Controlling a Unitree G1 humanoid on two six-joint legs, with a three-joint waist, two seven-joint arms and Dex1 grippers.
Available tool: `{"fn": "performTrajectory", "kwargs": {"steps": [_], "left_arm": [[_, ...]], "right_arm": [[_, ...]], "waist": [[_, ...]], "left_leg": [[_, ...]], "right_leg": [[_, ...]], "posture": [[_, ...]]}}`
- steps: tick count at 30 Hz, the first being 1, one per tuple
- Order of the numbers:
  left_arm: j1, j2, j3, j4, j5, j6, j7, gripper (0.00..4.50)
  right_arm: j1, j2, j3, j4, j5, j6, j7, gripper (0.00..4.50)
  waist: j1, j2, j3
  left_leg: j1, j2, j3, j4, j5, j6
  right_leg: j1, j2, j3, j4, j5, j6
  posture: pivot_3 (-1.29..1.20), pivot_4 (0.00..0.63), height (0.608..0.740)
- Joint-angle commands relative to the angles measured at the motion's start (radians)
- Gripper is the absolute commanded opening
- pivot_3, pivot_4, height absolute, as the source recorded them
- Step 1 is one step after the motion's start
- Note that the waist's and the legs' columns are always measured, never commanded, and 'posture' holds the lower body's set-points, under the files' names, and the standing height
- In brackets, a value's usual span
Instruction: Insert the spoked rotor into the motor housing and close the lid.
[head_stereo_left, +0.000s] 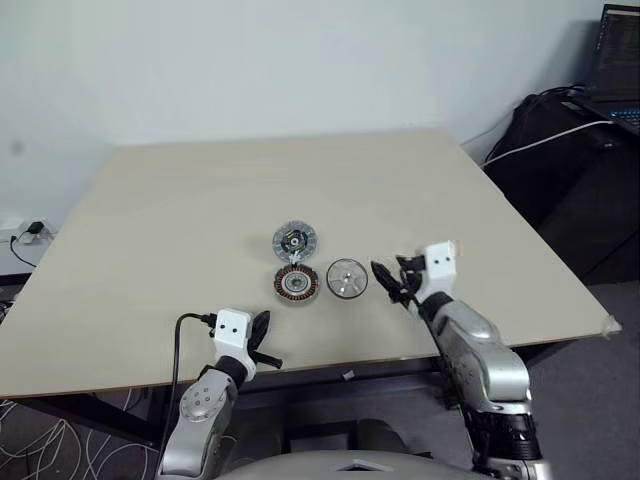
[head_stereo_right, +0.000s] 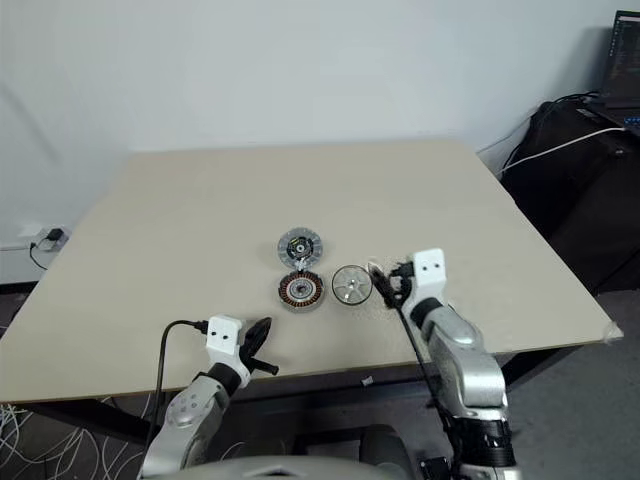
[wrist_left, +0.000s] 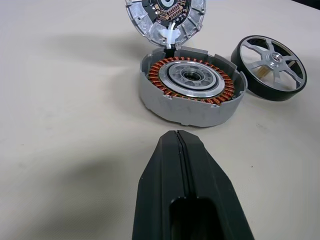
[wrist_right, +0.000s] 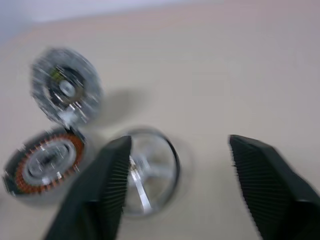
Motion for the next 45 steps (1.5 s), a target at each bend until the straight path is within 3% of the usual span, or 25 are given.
{"fn": "performTrajectory", "kwargs": {"steps": [1, 9, 21, 41, 45], "left_arm": [[-0.019, 0.005, 0.003, -0.025, -0.015, 0.001, -0.011, 0.0], [-0.014, 0.007, 0.009, -0.032, -0.016, 0.009, -0.016, 0.0], [-0.018, 0.007, 0.01, -0.031, -0.026, 0.002, -0.009, 0.0], [-0.024, 0.003, 0.007, -0.027, -0.026, -0.004, -0.004, 0.0], [-0.024, 0.001, 0.006, -0.027, -0.025, -0.004, -0.002, 0.0]], "right_arm": [[-0.013, 0.029, -0.042, -0.011, 0.104, 0.098, -0.005, 4.41], [-0.106, 0.119, -0.108, 0.105, 0.249, 0.242, -0.049, 4.47], [-0.243, 0.139, -0.122, 0.304, 0.241, 0.192, -0.101, 4.47], [-0.295, 0.168, -0.111, 0.425, 0.26, 0.181, -0.08, 4.47], [-0.293, 0.184, -0.121, 0.421, 0.28, 0.187, -0.071, 3.53]], "waist": [[-0.002, 0.001, 0.0], [0.0, 0.002, 0.001], [-0.001, 0.002, 0.001], [-0.003, 0.003, 0.001], [-0.003, 0.003, 0.001]], "left_leg": [[0.0, 0.0, 0.0, 0.0, 0.0, 0.0], [0.0, 0.0, 0.0, 0.0, 0.0, 0.0], [0.0, 0.0, 0.0, 0.0, 0.001, 0.001], [0.0, 0.0, 0.0, -0.001, 0.001, 0.002], [0.0, 0.0, 0.0, -0.001, 0.001, 0.002]], "right_leg": [[0.0, 0.0, 0.0, 0.0, 0.0, 0.0], [0.0, 0.0, 0.0, 0.0, 0.0, 0.0], [-0.001, 0.0, 0.0, 0.0, 0.0, 0.0], [-0.001, 0.0, 0.0, 0.0, 0.0, 0.0], [-0.001, 0.0, 0.0, 0.0, 0.0, 0.0]], "posture": [[0.0, 0.0, 0.74], [0.0, 0.0, 0.74], [0.0, 0.0, 0.74], [0.0, 0.0, 0.74], [0.0, 0.0, 0.74]]}}
